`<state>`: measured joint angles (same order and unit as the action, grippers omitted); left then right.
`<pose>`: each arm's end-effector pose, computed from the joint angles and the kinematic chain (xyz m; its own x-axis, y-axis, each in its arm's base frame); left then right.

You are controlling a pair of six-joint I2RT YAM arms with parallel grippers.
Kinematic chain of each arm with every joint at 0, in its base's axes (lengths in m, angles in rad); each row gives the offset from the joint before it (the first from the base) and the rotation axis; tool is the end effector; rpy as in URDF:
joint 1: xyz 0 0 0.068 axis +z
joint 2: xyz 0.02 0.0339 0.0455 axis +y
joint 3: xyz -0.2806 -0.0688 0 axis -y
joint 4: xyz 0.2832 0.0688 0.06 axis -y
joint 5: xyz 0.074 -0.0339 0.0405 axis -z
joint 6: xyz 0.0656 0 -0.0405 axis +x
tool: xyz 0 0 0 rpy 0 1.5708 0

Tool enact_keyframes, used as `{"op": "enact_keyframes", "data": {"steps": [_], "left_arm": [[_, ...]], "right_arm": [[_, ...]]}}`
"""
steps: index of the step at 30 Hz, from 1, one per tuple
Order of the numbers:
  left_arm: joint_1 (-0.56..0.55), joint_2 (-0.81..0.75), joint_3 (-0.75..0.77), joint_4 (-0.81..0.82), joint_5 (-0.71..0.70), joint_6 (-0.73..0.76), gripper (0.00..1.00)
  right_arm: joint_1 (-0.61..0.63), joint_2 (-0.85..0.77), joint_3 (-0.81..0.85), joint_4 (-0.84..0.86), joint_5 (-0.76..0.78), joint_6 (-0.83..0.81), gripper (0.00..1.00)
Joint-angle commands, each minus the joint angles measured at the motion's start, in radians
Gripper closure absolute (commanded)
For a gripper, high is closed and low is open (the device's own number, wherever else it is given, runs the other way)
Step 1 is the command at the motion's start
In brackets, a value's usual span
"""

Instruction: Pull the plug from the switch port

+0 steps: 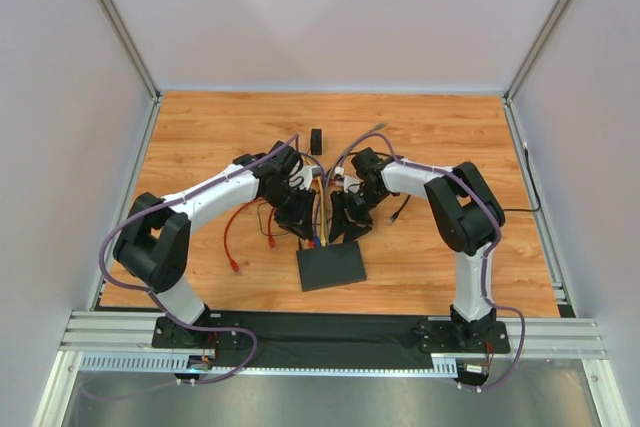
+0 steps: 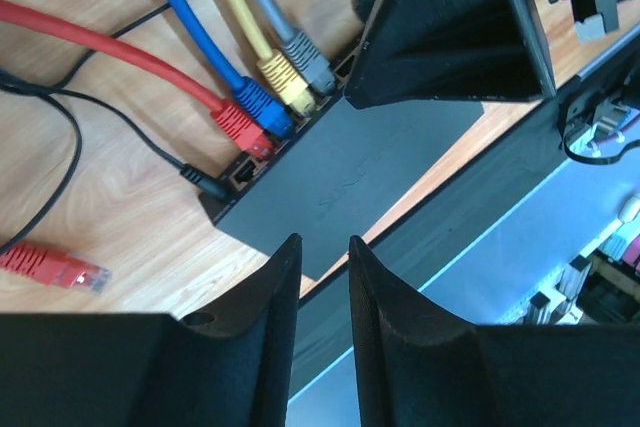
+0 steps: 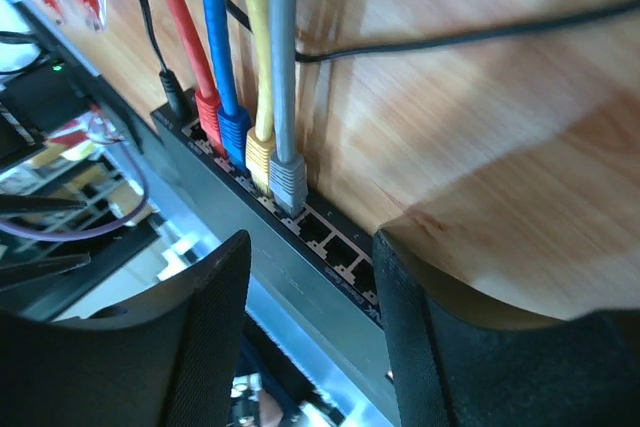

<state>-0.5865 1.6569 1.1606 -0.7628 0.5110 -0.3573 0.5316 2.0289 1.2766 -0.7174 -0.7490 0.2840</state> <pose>0.2837 -0.2271 0.1861 -0.9552 0.2685 -0.1245 0.2920 0.7871 -0.5433 0.3258 0.2434 0.0940 -0.9439 -0.3170 0.0929 -0.1729 0.7139 0.6786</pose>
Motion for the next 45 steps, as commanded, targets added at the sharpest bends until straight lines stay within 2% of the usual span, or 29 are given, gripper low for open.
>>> {"op": "enact_keyframes", "data": {"steps": [1,4,7,8,10,14,17,23,27,34,45], "left_arm": [[-0.010,-0.005,0.013,0.033,0.035,0.023,0.67],[-0.015,-0.009,0.008,0.033,0.041,0.024,0.67],[-0.036,0.020,0.025,-0.006,0.014,0.035,0.69],[-0.041,0.039,0.030,-0.024,0.003,0.038,0.73],[-0.049,0.056,0.030,-0.027,-0.014,0.046,0.75],[-0.049,0.069,0.014,-0.009,-0.009,0.055,0.77],[-0.050,0.099,0.024,-0.010,0.020,0.067,0.78],[-0.050,0.145,0.042,-0.040,-0.006,0.127,0.78],[-0.055,0.155,0.027,-0.023,-0.005,0.126,0.78],[-0.067,0.202,0.037,-0.032,-0.029,0.126,0.79],[-0.067,0.248,0.056,-0.055,-0.058,0.116,0.81]], "right_arm": [[-0.013,-0.051,-0.071,0.082,-0.107,0.053,0.46],[-0.015,-0.071,-0.124,0.182,-0.148,0.110,0.47],[-0.013,-0.052,-0.131,0.210,-0.168,0.150,0.51],[-0.013,-0.044,-0.125,0.205,-0.161,0.152,0.56],[-0.015,-0.033,-0.108,0.210,-0.155,0.150,0.57],[-0.018,-0.010,-0.092,0.236,-0.159,0.144,0.59],[-0.019,0.022,-0.086,0.243,-0.191,0.123,0.65],[-0.022,0.048,-0.083,0.196,-0.188,0.063,0.67],[-0.024,0.047,-0.105,0.220,-0.211,0.069,0.68],[-0.024,0.056,-0.123,0.240,-0.268,0.069,0.76],[-0.024,0.086,-0.112,0.249,-0.253,0.070,0.78]]}}
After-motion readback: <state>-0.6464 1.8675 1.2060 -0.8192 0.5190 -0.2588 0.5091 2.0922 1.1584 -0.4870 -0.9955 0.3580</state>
